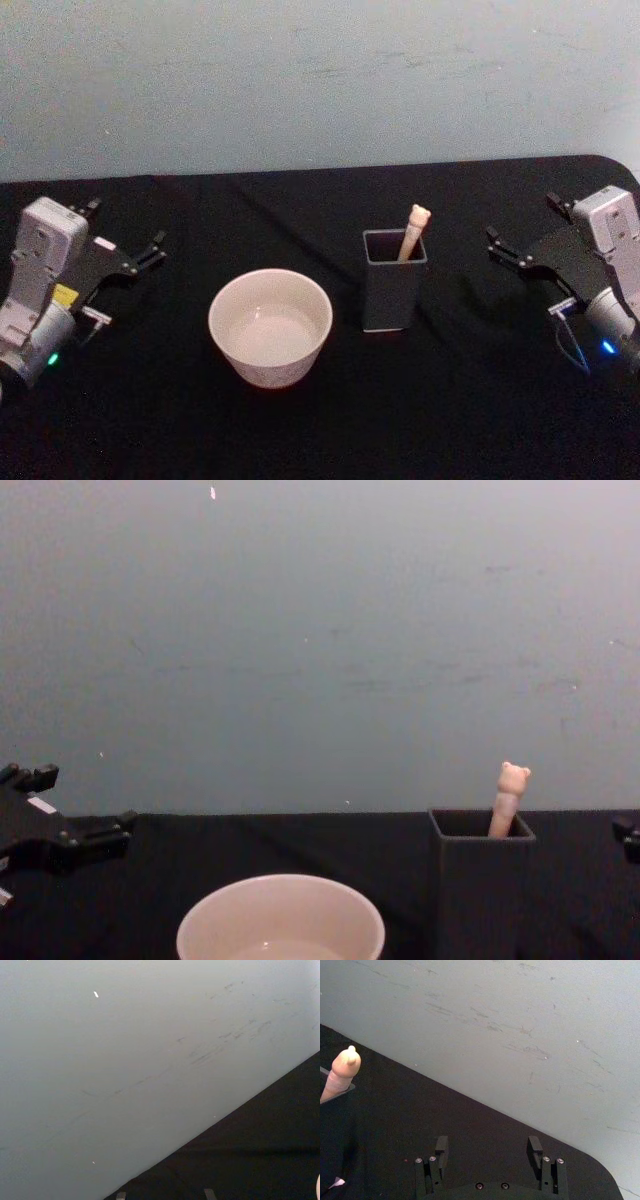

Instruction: Pick up the stirring spoon with one hand, stir inside the cup, then place it back in its original position.

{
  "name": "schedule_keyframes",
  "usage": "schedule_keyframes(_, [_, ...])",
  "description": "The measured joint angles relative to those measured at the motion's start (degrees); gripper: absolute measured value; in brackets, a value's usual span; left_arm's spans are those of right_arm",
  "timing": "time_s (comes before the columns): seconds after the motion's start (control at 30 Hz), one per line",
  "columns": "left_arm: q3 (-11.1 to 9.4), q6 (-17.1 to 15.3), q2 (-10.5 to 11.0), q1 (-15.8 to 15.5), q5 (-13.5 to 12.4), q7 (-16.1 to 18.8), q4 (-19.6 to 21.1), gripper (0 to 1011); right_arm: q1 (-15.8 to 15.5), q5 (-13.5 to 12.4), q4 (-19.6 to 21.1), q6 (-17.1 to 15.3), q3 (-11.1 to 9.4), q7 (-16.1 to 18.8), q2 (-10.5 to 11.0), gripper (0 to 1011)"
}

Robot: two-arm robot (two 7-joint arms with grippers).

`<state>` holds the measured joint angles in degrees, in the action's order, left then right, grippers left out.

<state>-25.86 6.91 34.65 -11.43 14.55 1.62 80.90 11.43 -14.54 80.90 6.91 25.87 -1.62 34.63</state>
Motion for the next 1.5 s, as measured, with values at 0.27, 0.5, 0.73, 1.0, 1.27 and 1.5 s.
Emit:
schedule_keyframes(0.27, [0.0,0.0,0.0,0.0,0.0,0.0,0.0,1001,0.0,0.0,0.0,-0.01,0.0,-0.01,0.02,1002])
schedule_keyframes(0.5, [0.0,0.0,0.0,0.0,0.0,0.0,0.0,1001,0.0,0.0,0.0,0.0,0.0,-0.01,0.02,1002])
schedule_keyframes(0.73, [0.0,0.0,0.0,0.0,0.0,0.0,0.0,1001,0.0,0.0,0.0,0.0,0.0,0.0,0.02,1002])
schedule_keyframes(1.0, [0.0,0.0,0.0,0.0,0.0,0.0,0.0,1001,0.0,0.0,0.0,-0.01,0.0,0.0,0.02,1002])
schedule_keyframes(1.27, [0.0,0.0,0.0,0.0,0.0,0.0,0.0,1001,0.0,0.0,0.0,-0.01,0.0,0.0,0.02,1002])
schedule_keyframes(1.5, [0.0,0.0,0.0,0.0,0.0,0.0,0.0,1001,0.0,0.0,0.0,0.0,0.0,-0.01,0.02,1002])
